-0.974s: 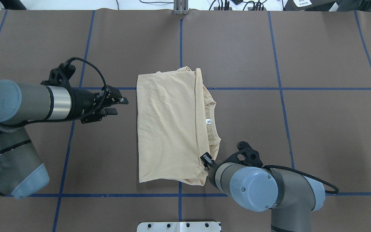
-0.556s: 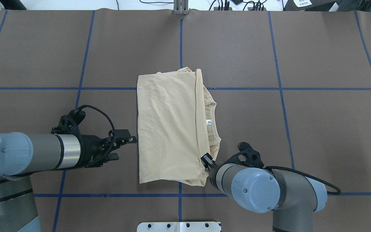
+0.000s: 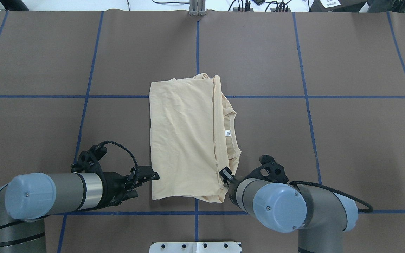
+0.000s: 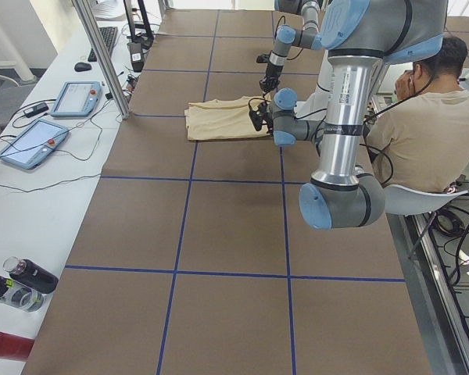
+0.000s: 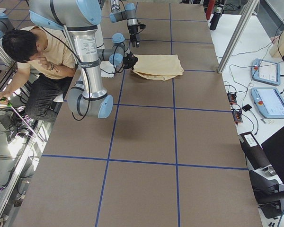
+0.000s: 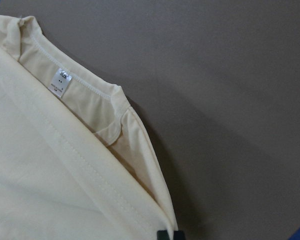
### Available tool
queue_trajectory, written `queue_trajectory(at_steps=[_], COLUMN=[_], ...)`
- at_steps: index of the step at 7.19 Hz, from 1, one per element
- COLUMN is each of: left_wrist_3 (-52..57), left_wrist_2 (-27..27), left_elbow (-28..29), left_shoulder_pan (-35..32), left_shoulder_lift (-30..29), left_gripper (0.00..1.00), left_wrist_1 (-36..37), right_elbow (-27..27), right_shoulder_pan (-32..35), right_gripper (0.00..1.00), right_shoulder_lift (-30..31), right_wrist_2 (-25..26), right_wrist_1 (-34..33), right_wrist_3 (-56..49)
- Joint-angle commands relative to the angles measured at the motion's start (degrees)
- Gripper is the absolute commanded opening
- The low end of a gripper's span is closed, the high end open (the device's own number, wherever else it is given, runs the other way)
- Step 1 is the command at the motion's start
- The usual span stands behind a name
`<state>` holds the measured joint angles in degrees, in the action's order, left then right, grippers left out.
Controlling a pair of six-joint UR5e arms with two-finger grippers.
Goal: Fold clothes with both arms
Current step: 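Hold the near corner with the right gripper while the left moves to the other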
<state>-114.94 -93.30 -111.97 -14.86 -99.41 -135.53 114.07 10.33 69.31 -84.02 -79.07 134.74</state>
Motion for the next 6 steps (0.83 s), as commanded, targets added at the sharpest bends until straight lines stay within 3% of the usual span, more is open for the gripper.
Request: queue_trajectory(at_steps=[1, 2, 4, 6], left_wrist_3=[-6.9, -10.0, -16.6, -18.0], left_wrist_2=[5.5, 8.9, 15.1, 16.3], left_elbow=[0.7, 1.0, 1.6, 2.6], left_shoulder_pan=[5.1, 6.9, 9.8, 10.6], left_shoulder_lift=[-0.3, -1.0, -1.9, -2.9], left_gripper=[0.99, 0.99, 0.88, 0.82], left_wrist_1=[1.7, 3.2, 7.3, 7.5], right_elbow=[0.1, 0.1, 0.1, 0.1], right_shoulder_pan=[0.0, 0.0, 0.0, 0.0], right_gripper=[0.0, 0.0, 0.0, 0.0], right_shoulder_lift=[0.3, 0.3, 0.3, 0.2], right_wrist_2=[0.0, 0.0, 0.0, 0.0], right_wrist_1=[0.0, 0.1, 0.0, 0.0], right_wrist_3=[0.0, 0.0, 0.0, 0.0])
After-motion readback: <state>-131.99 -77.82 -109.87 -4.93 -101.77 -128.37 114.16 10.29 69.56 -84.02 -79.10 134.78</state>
